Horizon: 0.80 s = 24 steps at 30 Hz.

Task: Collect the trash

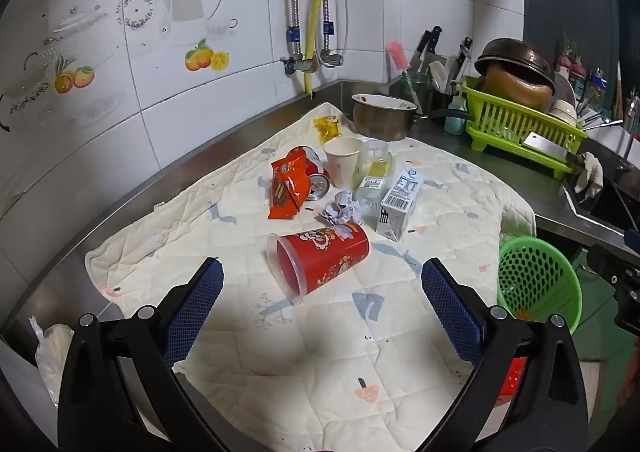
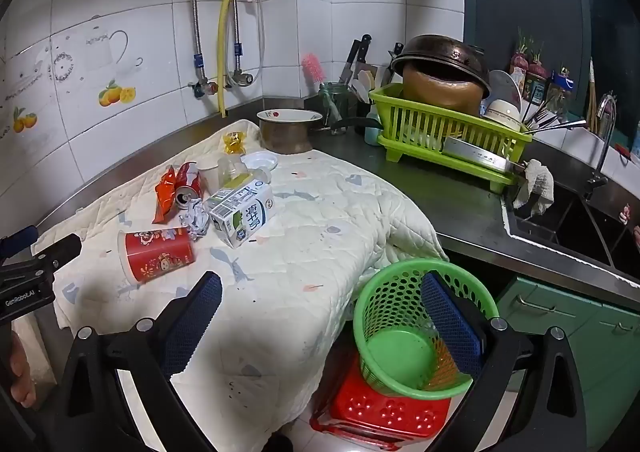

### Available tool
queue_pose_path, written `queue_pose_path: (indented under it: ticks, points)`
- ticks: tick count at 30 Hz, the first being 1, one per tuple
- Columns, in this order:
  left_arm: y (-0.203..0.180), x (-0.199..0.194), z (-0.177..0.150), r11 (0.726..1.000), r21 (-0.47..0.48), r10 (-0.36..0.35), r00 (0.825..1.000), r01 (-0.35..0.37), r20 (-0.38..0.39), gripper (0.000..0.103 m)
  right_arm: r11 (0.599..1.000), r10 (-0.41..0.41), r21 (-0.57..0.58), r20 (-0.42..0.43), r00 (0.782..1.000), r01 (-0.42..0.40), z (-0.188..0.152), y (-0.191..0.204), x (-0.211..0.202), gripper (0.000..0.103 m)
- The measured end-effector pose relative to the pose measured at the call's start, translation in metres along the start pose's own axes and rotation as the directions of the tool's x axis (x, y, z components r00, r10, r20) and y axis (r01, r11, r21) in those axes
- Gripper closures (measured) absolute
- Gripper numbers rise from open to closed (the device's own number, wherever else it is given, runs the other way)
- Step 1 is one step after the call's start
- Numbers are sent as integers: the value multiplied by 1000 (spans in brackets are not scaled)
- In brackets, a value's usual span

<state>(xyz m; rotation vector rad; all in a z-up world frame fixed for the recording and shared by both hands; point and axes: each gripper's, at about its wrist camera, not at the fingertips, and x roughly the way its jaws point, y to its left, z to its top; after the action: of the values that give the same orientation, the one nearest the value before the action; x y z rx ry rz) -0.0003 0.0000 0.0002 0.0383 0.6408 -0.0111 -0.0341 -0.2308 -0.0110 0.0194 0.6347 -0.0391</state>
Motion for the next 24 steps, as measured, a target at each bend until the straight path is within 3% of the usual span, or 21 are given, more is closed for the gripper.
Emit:
queue_pose_path:
  ticks: [24]
  points:
    - [-4, -1, -1, 1000, 9, -24, 1000, 25, -3, 5, 1000, 2, 7, 1, 1000, -2, 2, -2, -7, 7]
